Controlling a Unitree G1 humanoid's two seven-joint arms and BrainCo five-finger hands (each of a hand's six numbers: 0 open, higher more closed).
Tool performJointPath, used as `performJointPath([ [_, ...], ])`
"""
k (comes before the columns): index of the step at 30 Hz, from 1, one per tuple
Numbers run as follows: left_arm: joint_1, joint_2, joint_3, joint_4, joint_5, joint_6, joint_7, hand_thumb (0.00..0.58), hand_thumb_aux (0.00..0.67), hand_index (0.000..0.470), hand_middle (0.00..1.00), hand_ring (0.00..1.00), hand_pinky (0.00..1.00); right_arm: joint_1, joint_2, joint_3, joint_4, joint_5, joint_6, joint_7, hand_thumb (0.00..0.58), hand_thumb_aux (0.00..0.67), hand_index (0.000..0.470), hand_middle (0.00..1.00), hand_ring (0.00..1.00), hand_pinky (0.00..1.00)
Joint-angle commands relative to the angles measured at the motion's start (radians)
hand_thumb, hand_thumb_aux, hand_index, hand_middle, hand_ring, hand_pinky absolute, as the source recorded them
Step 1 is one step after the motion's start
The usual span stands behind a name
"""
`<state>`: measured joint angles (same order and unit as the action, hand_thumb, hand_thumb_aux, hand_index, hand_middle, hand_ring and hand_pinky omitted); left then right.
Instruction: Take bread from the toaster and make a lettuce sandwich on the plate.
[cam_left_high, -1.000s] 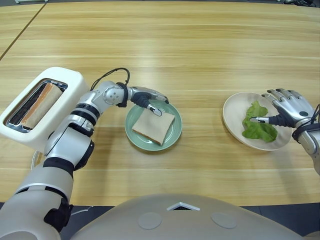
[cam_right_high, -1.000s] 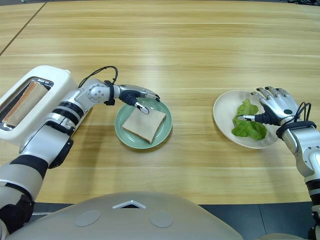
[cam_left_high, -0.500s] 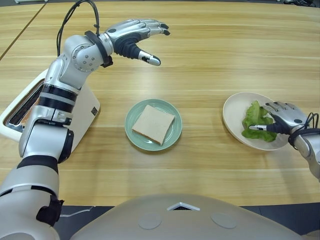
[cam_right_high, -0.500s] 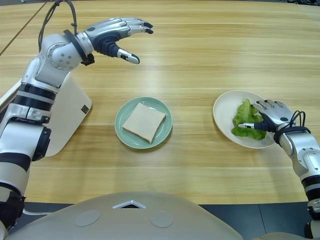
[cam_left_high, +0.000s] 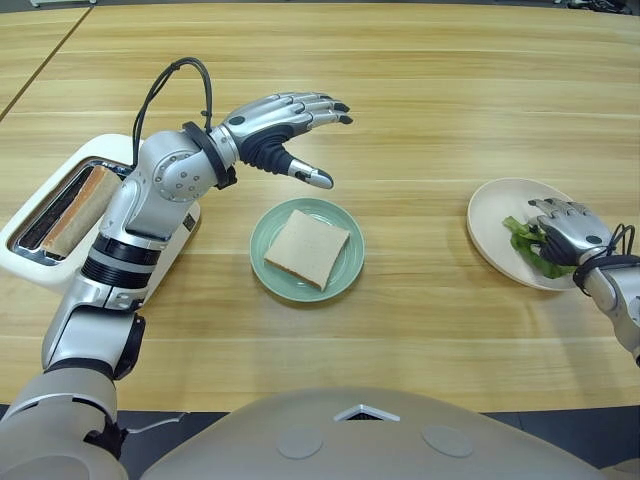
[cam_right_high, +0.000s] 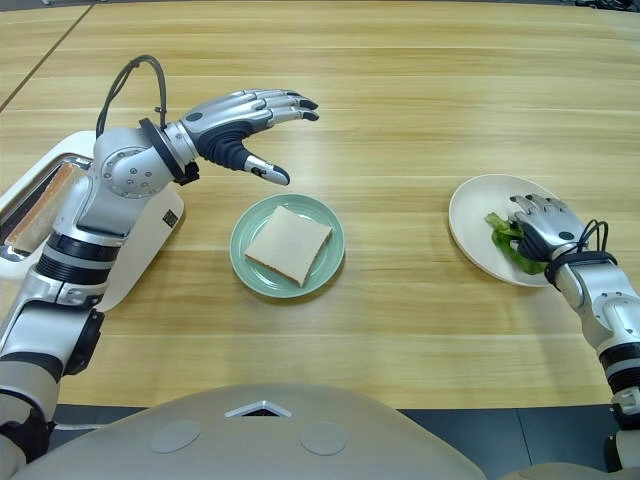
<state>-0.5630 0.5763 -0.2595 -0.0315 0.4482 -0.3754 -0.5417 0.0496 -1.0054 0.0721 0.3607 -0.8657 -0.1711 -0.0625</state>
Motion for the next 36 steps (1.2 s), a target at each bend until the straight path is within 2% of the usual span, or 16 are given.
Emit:
performJointPath([
  [1, 0.034, 0.007, 0.005, -0.004, -0.006, 0.008, 0.001, 0.000, 0.000, 0.000, 0.00, 0.00, 0.00, 0.036, -0.019, -0.053, -0.171, 0.051, -0.023, 0.012, 0.580, 0.670, 0.470, 0.00, 0.00, 0.00],
  [4, 0.044, 0.007, 0.021, -0.008, -0.013, 0.018, 0.010, 0.000, 0.000, 0.000, 0.00, 0.00, 0.00, 0.013, -0.004, -0.069, -0.351, 0.080, -0.039, 0.067, 0.580, 0.670, 0.470, 0.00, 0.00, 0.00],
  [7, 0.053, -0.003, 0.040, -0.011, -0.019, 0.035, 0.030, 0.000, 0.000, 0.000, 0.00, 0.00, 0.00, -0.107, 0.075, 0.024, -0.441, 0.120, -0.093, 0.156, 0.580, 0.670, 0.470, 0.00, 0.00, 0.00],
  [12, 0.052, -0.033, 0.078, -0.031, -0.045, 0.085, 0.068, 0.000, 0.000, 0.000, 0.00, 0.00, 0.00, -0.369, 0.281, 0.250, -0.322, 0.078, -0.205, 0.226, 0.580, 0.670, 0.470, 0.00, 0.00, 0.00],
  [16, 0.059, -0.048, 0.091, -0.038, -0.060, 0.100, 0.087, 0.000, 0.000, 0.000, 0.00, 0.00, 0.00, -0.547, 0.398, 0.340, -0.126, 0.018, -0.261, 0.167, 0.580, 0.670, 0.470, 0.00, 0.00, 0.00],
  [18, 0.067, -0.053, 0.090, -0.039, -0.063, 0.101, 0.091, 0.000, 0.000, 0.000, 0.00, 0.00, 0.00, -0.595, 0.437, 0.380, -0.060, -0.014, -0.280, 0.140, 0.580, 0.670, 0.470, 0.00, 0.00, 0.00],
  [24, 0.085, -0.062, 0.075, -0.030, -0.060, 0.100, 0.105, 0.000, 0.000, 0.000, 0.00, 0.00, 0.00, -0.613, 0.497, 0.437, -0.033, -0.025, -0.318, 0.132, 0.580, 0.670, 0.470, 0.00, 0.00, 0.00],
  [36, 0.071, -0.082, 0.057, 0.032, -0.043, 0.084, 0.134, 0.000, 0.000, 0.000, 0.00, 0.00, 0.00, -0.541, 0.542, 0.462, -0.226, 0.023, -0.334, 0.222, 0.580, 0.670, 0.470, 0.00, 0.00, 0.00],
])
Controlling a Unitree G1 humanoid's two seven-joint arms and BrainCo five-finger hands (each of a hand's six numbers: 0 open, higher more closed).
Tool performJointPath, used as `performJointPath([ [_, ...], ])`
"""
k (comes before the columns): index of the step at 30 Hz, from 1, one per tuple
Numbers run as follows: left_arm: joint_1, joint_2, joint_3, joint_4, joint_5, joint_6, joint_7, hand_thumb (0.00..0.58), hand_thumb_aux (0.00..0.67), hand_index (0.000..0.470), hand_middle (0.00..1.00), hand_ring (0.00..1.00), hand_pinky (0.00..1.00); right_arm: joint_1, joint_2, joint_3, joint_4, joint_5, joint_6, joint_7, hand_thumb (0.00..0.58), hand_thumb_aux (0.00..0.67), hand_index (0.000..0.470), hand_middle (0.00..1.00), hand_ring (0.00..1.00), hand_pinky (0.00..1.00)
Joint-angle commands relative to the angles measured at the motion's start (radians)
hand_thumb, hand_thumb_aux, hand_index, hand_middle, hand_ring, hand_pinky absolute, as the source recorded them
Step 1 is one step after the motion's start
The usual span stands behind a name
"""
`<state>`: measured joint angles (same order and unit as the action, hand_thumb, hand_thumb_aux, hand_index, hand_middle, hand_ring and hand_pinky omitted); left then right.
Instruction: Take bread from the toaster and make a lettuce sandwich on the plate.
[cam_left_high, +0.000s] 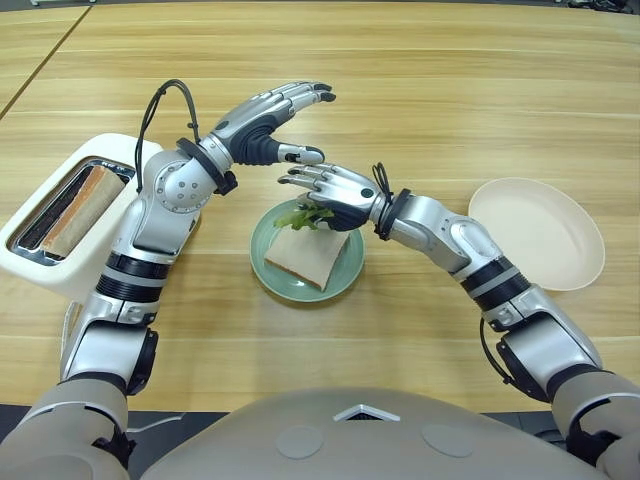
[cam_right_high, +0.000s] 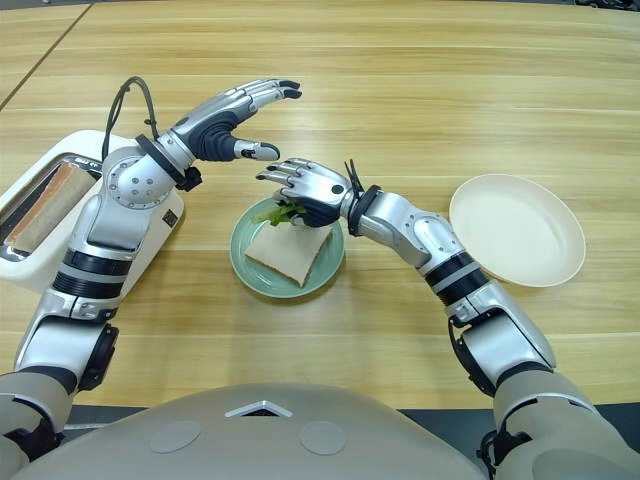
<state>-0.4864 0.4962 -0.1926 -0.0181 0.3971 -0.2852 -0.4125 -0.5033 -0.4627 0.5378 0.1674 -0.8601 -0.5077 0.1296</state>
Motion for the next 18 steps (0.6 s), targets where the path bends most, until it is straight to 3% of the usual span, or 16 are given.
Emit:
performJointPath([
  [1, -0.005, -0.001, -0.010, 0.021, 0.009, -0.008, 0.007, 0.000, 0.000, 0.000, 0.00, 0.00, 0.00, 0.013, -0.001, -0.002, -0.033, 0.012, 0.003, 0.033, 0.580, 0.652, 0.457, 0.00, 0.00, 0.00],
  [2, -0.005, -0.002, -0.011, 0.026, 0.009, -0.011, 0.009, 0.000, 0.000, 0.000, 0.00, 0.00, 0.00, 0.014, -0.001, 0.002, -0.027, 0.006, 0.003, 0.033, 0.553, 0.525, 0.369, 0.00, 0.00, 0.00],
  [3, -0.005, -0.002, -0.011, 0.029, 0.009, -0.012, 0.011, 0.000, 0.000, 0.000, 0.00, 0.00, 0.00, 0.015, -0.002, 0.005, -0.023, 0.000, 0.003, 0.033, 0.538, 0.489, 0.343, 0.00, 0.00, 0.00],
  [4, -0.004, -0.001, -0.011, 0.032, 0.009, -0.014, 0.013, 0.000, 0.000, 0.000, 0.00, 0.00, 0.00, 0.016, -0.002, 0.006, -0.021, -0.003, 0.002, 0.031, 0.405, 0.302, 0.212, 0.00, 0.00, 0.00],
  [5, -0.003, 0.000, -0.010, 0.035, 0.008, -0.015, 0.014, 0.000, 0.000, 0.000, 0.00, 0.00, 0.00, 0.020, -0.002, 0.006, -0.025, -0.002, 0.001, 0.031, 0.000, 0.000, 0.000, 0.00, 0.00, 0.00],
  [18, -0.007, -0.001, -0.010, 0.074, 0.008, -0.033, 0.028, 0.000, 0.000, 0.000, 0.00, 0.00, 0.00, 0.041, -0.046, -0.007, -0.046, -0.017, 0.004, 0.043, 0.000, 0.000, 0.000, 0.00, 0.00, 0.00],
])
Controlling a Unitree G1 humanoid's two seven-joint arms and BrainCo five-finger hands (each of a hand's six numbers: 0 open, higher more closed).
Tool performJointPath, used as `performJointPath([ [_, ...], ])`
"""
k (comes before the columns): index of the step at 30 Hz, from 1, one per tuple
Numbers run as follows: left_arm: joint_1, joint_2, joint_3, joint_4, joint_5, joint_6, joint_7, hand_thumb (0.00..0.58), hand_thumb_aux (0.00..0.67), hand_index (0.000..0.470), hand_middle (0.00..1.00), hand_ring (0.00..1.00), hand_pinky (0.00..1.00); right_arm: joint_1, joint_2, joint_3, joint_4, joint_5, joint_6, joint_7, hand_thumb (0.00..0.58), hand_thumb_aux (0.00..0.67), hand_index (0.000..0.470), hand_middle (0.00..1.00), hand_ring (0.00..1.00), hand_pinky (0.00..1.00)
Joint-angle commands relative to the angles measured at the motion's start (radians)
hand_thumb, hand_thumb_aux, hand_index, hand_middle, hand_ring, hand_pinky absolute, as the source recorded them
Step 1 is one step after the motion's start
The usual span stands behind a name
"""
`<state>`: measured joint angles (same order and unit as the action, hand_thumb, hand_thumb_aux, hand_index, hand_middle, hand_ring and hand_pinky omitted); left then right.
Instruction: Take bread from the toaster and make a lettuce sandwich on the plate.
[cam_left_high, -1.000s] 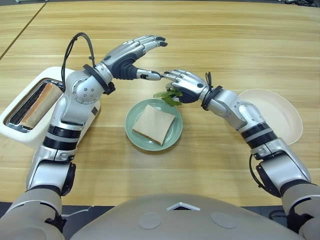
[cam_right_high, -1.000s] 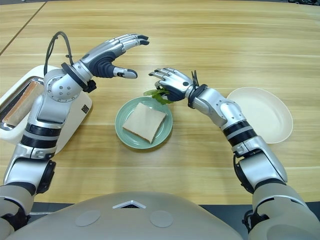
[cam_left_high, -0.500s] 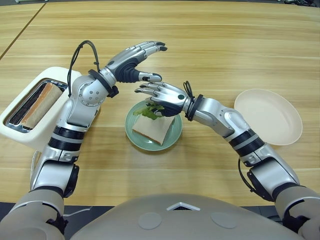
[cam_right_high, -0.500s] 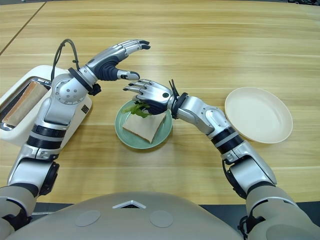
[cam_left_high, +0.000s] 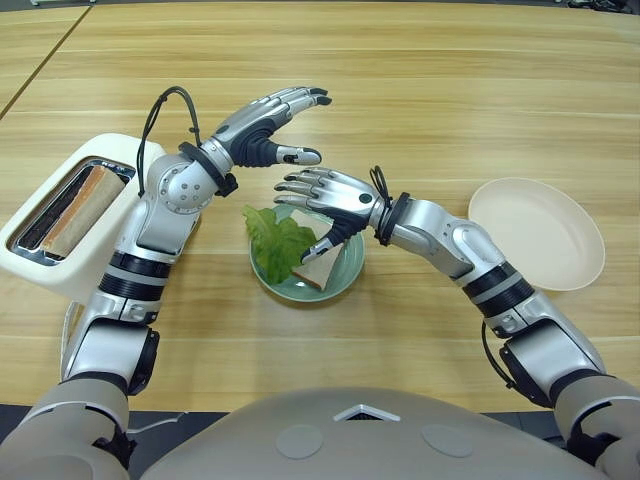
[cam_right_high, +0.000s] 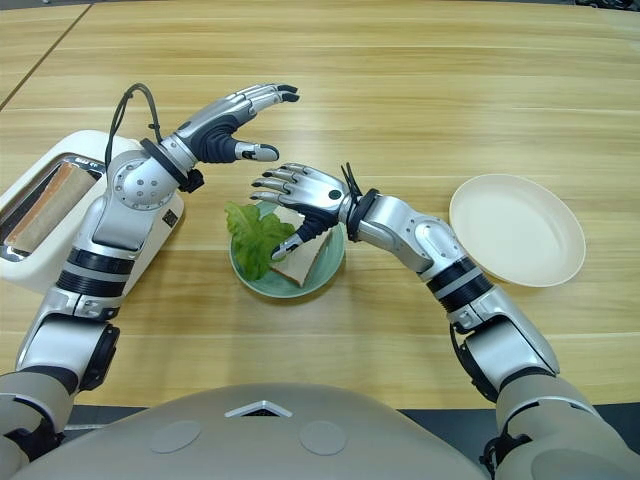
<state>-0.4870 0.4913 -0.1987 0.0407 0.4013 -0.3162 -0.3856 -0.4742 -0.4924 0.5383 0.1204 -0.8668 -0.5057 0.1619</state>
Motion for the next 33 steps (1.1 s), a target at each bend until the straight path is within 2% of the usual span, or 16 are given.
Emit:
performJointPath([
  [1, -0.006, 0.005, -0.003, 0.016, 0.003, -0.002, 0.001, 0.000, 0.000, 0.000, 0.00, 0.00, 0.00, 0.014, -0.020, -0.012, -0.002, -0.011, 0.003, 0.005, 0.000, 0.000, 0.000, 0.00, 0.00, 0.00],
  [3, -0.005, 0.007, -0.001, 0.018, 0.002, -0.004, 0.001, 0.000, 0.000, 0.000, 0.00, 0.00, 0.00, 0.017, -0.026, -0.017, -0.007, -0.016, 0.002, -0.008, 0.000, 0.000, 0.000, 0.00, 0.00, 0.00],
  [8, -0.002, 0.012, 0.002, 0.023, 0.000, -0.007, 0.000, 0.000, 0.000, 0.000, 0.00, 0.00, 0.00, 0.039, -0.096, 0.041, -0.019, -0.157, -0.082, -0.105, 0.000, 0.000, 0.000, 0.00, 0.00, 0.00],
  [9, -0.002, 0.013, 0.002, 0.024, -0.002, -0.007, -0.001, 0.000, 0.000, 0.000, 0.00, 0.00, 0.00, 0.044, -0.100, 0.045, -0.022, -0.182, -0.092, -0.136, 0.049, 0.029, 0.020, 0.00, 0.00, 0.00],
  [10, -0.001, 0.013, 0.002, 0.024, -0.002, -0.008, 0.000, 0.000, 0.000, 0.000, 0.00, 0.00, 0.00, 0.049, -0.102, 0.046, -0.024, -0.198, -0.100, -0.165, 0.175, 0.110, 0.077, 0.00, 0.00, 0.00],
  [11, -0.001, 0.012, 0.002, 0.026, -0.002, -0.009, 0.001, 0.000, 0.000, 0.000, 0.00, 0.00, 0.00, 0.056, -0.103, 0.046, -0.026, -0.207, -0.107, -0.188, 0.436, 0.336, 0.236, 0.00, 0.00, 0.00],
  [20, 0.005, 0.014, 0.004, 0.045, -0.004, -0.017, 0.006, 0.000, 0.000, 0.000, 0.00, 0.00, 0.00, 0.111, -0.074, 0.032, -0.035, -0.212, -0.108, -0.310, 0.472, 0.381, 0.267, 0.00, 0.00, 0.00],
  [26, 0.013, 0.019, 0.010, 0.050, -0.007, -0.021, 0.007, 0.000, 0.000, 0.000, 0.00, 0.00, 0.00, 0.107, -0.065, 0.039, -0.008, -0.220, -0.094, -0.329, 0.443, 0.344, 0.241, 0.00, 0.00, 0.00],
  [33, 0.012, 0.016, 0.007, 0.054, -0.008, -0.023, 0.004, 0.000, 0.000, 0.000, 0.00, 0.00, 0.00, 0.111, -0.069, 0.042, 0.006, -0.232, -0.081, -0.331, 0.436, 0.336, 0.236, 0.00, 0.00, 0.00],
])
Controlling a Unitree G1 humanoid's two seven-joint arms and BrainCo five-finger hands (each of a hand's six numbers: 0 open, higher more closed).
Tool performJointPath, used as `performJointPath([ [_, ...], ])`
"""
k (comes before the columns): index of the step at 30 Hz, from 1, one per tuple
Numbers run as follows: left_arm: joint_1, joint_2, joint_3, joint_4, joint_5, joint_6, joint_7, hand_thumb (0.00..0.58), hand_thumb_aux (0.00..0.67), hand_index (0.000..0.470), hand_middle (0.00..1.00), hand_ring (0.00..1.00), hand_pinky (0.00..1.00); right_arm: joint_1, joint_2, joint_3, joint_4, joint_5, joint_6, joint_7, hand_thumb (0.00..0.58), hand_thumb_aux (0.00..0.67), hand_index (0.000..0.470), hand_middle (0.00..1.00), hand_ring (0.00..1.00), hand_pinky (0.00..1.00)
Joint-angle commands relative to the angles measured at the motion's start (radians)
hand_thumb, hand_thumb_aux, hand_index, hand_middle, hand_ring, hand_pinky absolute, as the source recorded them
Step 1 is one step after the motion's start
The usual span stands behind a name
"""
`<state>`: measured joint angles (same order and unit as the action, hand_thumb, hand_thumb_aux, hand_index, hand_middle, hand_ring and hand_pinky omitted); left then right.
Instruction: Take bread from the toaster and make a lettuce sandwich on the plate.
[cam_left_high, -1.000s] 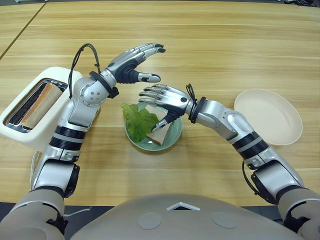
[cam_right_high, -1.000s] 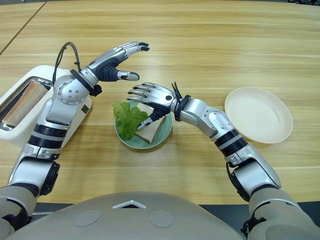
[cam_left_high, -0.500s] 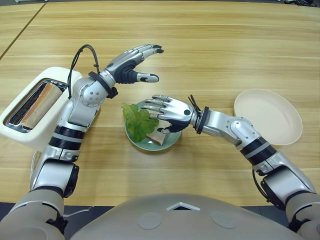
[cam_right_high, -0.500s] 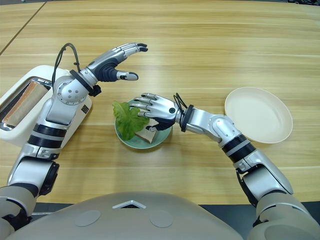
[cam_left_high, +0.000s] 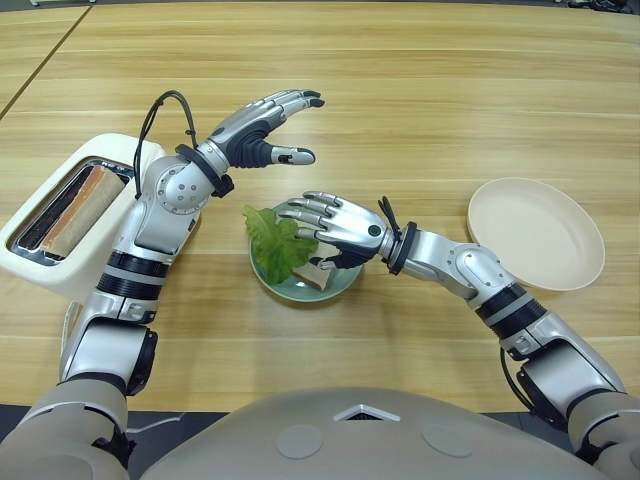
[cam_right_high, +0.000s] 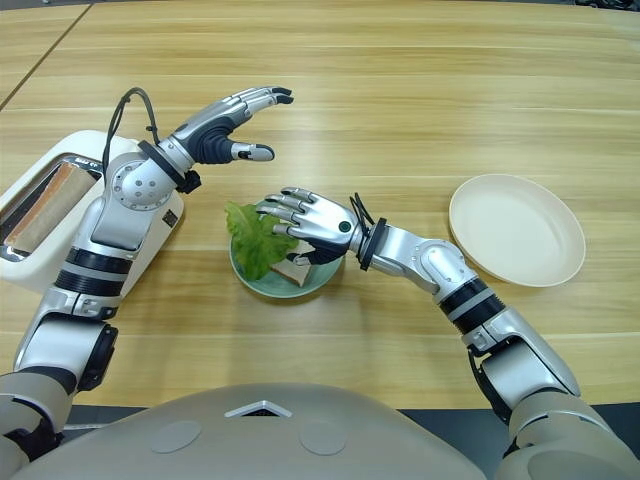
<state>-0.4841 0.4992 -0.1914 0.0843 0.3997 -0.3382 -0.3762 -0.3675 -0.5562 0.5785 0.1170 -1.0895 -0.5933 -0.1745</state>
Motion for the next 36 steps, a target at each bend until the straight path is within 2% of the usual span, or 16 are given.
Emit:
performJointPath([
  [1, 0.010, 0.008, 0.001, 0.009, -0.008, 0.000, -0.005, 0.000, 0.000, 0.000, 0.00, 0.00, 0.00, 0.005, -0.004, 0.002, 0.012, -0.009, 0.007, 0.008, 0.436, 0.336, 0.236, 0.00, 0.00, 0.00],
  [5, 0.011, 0.008, 0.000, 0.010, -0.008, -0.001, -0.004, 0.000, 0.000, 0.000, 0.00, 0.00, 0.00, 0.009, -0.002, 0.008, 0.016, -0.014, 0.007, 0.009, 0.432, 0.331, 0.232, 0.00, 0.00, 0.00],
  [6, 0.012, 0.007, 0.000, 0.010, -0.008, 0.000, -0.005, 0.000, 0.000, 0.000, 0.00, 0.00, 0.00, 0.010, -0.002, 0.011, 0.017, -0.013, 0.007, 0.012, 0.417, 0.315, 0.221, 0.00, 0.00, 0.00],
  [8, 0.012, 0.007, 0.000, 0.008, -0.009, 0.001, -0.006, 0.000, 0.000, 0.000, 0.00, 0.00, 0.00, 0.012, -0.001, 0.017, 0.021, -0.017, 0.008, 0.017, 0.352, 0.250, 0.175, 0.00, 0.00, 0.00],
  [9, 0.013, 0.006, 0.000, 0.006, -0.010, 0.002, -0.007, 0.000, 0.000, 0.000, 0.00, 0.00, 0.00, 0.014, -0.002, 0.018, 0.020, -0.018, 0.008, 0.017, 0.349, 0.247, 0.173, 0.00, 0.00, 0.00],
  [11, 0.013, 0.006, -0.001, 0.004, -0.010, 0.003, -0.008, 0.000, 0.000, 0.000, 0.00, 0.00, 0.00, 0.015, 0.002, 0.020, 0.017, -0.020, 0.009, 0.009, 0.441, 0.342, 0.240, 0.00, 0.00, 0.00],
  [12, 0.015, 0.006, -0.002, 0.006, -0.009, 0.002, -0.008, 0.000, 0.000, 0.000, 0.00, 0.00, 0.00, 0.016, 0.006, 0.020, 0.016, -0.018, 0.010, 0.006, 0.468, 0.376, 0.264, 0.00, 0.00, 0.00],
  [15, 0.018, 0.006, -0.003, 0.010, -0.008, -0.001, -0.006, 0.000, 0.000, 0.000, 0.00, 0.00, 0.00, 0.014, 0.015, 0.023, 0.019, -0.021, 0.014, 0.000, 0.485, 0.399, 0.280, 0.00, 0.00, 0.00],
  [16, 0.019, 0.006, -0.003, 0.010, -0.008, -0.001, -0.006, 0.000, 0.000, 0.000, 0.00, 0.00, 0.00, 0.014, 0.018, 0.024, 0.021, -0.022, 0.015, -0.004, 0.505, 0.428, 0.300, 0.00, 0.00, 0.00],
  [18, 0.017, 0.004, -0.005, 0.012, -0.008, -0.001, -0.008, 0.000, 0.000, 0.000, 0.00, 0.00, 0.00, 0.016, 0.022, 0.022, 0.021, -0.023, 0.019, -0.012, 0.549, 0.515, 0.361, 0.00, 0.00, 0.00],
  [22, 0.017, 0.002, -0.007, 0.013, -0.008, -0.001, -0.008, 0.000, 0.000, 0.000, 0.00, 0.00, 0.00, 0.018, 0.029, 0.021, 0.019, -0.024, 0.027, -0.031, 0.580, 0.670, 0.470, 0.00, 0.00, 0.00],
  [36, 0.019, 0.002, -0.004, 0.022, -0.008, -0.004, -0.003, 0.000, 0.000, 0.000, 0.00, 0.00, 0.00, 0.018, 0.002, -0.010, 0.007, -0.012, 0.039, -0.081, 0.580, 0.670, 0.470, 0.00, 0.00, 0.00],
])
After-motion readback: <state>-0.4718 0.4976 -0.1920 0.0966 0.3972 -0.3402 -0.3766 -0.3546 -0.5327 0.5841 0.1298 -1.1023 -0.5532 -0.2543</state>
